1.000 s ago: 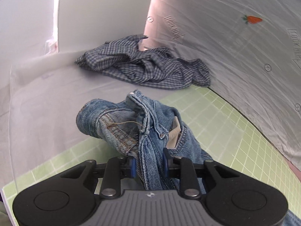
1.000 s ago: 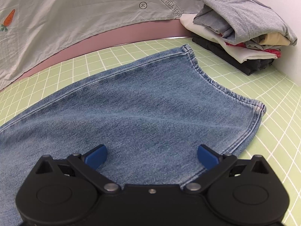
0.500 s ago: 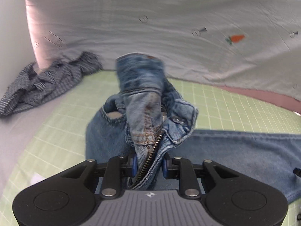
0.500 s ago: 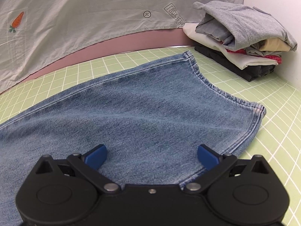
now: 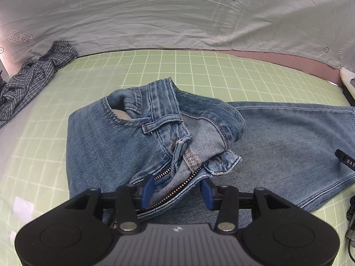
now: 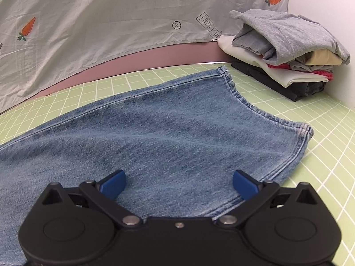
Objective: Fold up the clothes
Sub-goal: 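Grasp the waistband with the left tool and fold it over toward the legs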
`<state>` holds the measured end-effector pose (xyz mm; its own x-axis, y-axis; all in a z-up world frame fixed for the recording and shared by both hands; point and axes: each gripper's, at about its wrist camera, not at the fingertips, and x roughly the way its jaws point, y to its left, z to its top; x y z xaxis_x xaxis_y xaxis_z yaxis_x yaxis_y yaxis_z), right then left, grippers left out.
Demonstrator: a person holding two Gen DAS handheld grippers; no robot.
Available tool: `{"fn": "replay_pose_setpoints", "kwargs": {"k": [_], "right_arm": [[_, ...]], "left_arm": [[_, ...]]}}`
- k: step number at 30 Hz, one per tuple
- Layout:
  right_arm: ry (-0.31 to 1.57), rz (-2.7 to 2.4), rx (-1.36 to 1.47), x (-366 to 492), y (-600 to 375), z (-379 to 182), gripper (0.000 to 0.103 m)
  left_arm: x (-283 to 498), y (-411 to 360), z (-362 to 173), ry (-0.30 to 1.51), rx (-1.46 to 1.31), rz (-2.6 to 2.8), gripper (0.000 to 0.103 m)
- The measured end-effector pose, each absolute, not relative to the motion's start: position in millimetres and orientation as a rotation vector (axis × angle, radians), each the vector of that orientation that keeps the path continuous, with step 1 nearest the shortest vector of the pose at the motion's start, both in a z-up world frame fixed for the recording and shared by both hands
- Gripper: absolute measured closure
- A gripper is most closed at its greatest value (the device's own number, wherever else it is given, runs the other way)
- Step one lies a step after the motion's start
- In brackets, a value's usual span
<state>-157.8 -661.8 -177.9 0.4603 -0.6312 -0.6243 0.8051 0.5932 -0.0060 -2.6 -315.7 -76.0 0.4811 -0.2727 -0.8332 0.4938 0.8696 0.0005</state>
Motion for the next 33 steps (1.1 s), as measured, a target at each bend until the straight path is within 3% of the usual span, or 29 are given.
{"fn": "replay_pose_setpoints", "kwargs": {"k": [6, 8, 10, 12, 13, 14, 17, 27, 33], "right_arm": [[0.626, -0.899, 0.309, -158, -663, -178, 0.000], [0.626, -0.899, 0.309, -158, -663, -178, 0.000], [0.626, -0.900, 0.309, -158, -662, -178, 0.000], [0.625, -0.899, 0.309, -158, -663, -178, 0.000], [0.625, -0.899, 0.309, -158, -662, -178, 0.000], [0.625, -0.900, 0.310, -158, -662, -178, 0.000], [0.625, -0.897, 0.308, -159, -663, -178, 0.000], [0.624, -0.897, 0.308, -160, -663, -178, 0.000], [0.626, -0.894, 0.310, -160, -663, -178, 0.000]], "left_arm": [[1, -334, -80, 0.932, 0.364, -0.495, 0.043], [3, -342, -83, 0.927, 0.385, -0.500, 0.032], [8, -348, -85, 0.932, 0.382, -0.505, 0.032], [13, -349, -85, 0.945, 0.337, -0.506, 0.033], [15, -349, -85, 0.951, 0.317, -0.508, 0.044], [15, -350, -85, 0.954, 0.308, -0.518, 0.062], [13, -355, -82, 0.949, 0.326, -0.545, 0.073], [-17, -356, -79, 0.981, 0.391, -0.664, 0.076], [-13, -359, -95, 1.066, 0.342, -0.641, 0.058]]}}
